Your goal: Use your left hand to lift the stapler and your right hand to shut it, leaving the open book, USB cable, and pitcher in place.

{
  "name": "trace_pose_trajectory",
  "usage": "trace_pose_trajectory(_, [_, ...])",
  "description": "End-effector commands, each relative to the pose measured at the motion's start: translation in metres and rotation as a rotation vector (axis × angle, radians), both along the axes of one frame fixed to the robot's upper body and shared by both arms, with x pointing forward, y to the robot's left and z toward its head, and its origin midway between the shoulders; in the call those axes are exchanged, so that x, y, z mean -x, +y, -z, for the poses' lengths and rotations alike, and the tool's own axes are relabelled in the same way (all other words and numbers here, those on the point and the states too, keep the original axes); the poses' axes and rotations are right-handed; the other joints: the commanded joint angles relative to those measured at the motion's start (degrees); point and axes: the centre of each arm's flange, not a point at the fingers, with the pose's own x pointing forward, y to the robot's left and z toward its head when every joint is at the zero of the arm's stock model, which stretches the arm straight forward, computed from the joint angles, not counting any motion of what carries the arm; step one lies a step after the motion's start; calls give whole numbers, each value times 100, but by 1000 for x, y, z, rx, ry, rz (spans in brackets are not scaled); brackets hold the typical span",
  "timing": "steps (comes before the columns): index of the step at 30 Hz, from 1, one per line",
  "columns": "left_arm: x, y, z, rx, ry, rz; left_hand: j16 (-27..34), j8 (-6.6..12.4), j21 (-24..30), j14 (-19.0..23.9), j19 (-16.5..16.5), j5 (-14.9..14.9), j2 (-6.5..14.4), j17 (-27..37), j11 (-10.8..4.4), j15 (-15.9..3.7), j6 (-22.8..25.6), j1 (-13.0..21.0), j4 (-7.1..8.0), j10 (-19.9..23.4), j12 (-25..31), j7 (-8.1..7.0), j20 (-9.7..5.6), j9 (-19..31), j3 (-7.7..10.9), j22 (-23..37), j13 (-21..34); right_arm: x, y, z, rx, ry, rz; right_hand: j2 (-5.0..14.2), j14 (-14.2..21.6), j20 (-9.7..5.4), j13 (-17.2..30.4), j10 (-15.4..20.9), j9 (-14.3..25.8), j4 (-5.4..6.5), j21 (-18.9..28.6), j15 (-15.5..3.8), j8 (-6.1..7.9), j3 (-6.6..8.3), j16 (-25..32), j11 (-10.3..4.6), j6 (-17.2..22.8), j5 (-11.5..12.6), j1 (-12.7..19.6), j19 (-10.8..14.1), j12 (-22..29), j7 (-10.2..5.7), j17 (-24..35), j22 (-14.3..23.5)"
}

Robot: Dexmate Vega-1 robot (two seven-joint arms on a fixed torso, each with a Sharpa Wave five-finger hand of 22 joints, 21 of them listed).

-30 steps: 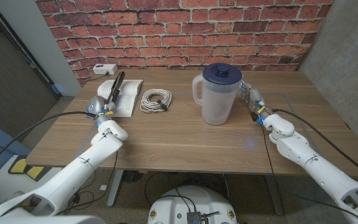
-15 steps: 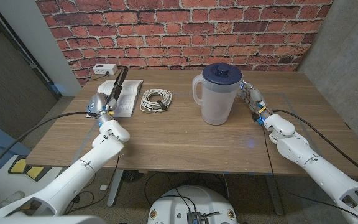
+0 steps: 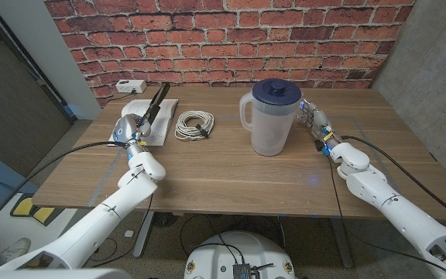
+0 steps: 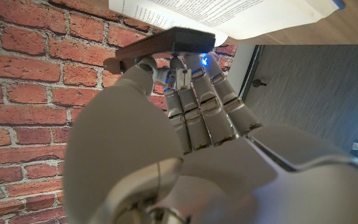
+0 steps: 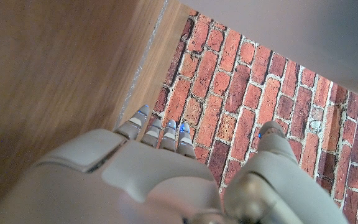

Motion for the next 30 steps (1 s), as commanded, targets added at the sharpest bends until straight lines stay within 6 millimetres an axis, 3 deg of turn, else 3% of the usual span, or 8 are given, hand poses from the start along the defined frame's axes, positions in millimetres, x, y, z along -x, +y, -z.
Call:
trace_pose_trajectory(1, [-1, -19, -4, -44, -33, 62, 31, -35, 73, 257, -16, -31, 395, 7, -383, -615, 331, 400, -161, 422, -12, -310, -33, -3, 135, 26, 38, 1, -1, -7, 16, -28, -5, 54, -33, 13, 30, -4, 12, 0, -8, -149, -17, -11, -3, -51, 4, 12, 48, 41, -9, -60, 10, 31])
trace_pose_trajectory(9, [1, -29, -11, -59, -67, 109, -20, -45, 169, 310, -18, -37, 361, -34, -413, -642, 388, 389, -170, 476, -34, -307, -73, -34, 147, 38, 42, 2, -3, -10, 11, -38, -5, 65, -44, 41, 31, -20, 12, 3, -31, -215, -12, -22, -3, -140, 12, 15, 53, 33, -12, -125, 11, 31])
trace_pose_trajectory(30, [3, -46, -27, -120, -115, 150, -98, -112, 343, 230, -134, -72, 388, 13, -401, -667, 374, 388, -153, 431, -132, -398, -116, -95, 129, 45, 85, 24, -26, -26, 16, -95, 50, 84, -20, 61, 32, 0, 13, 6, -49, -210, -10, -35, 11, -122, 12, 18, 62, 53, -1, -131, 10, 32])
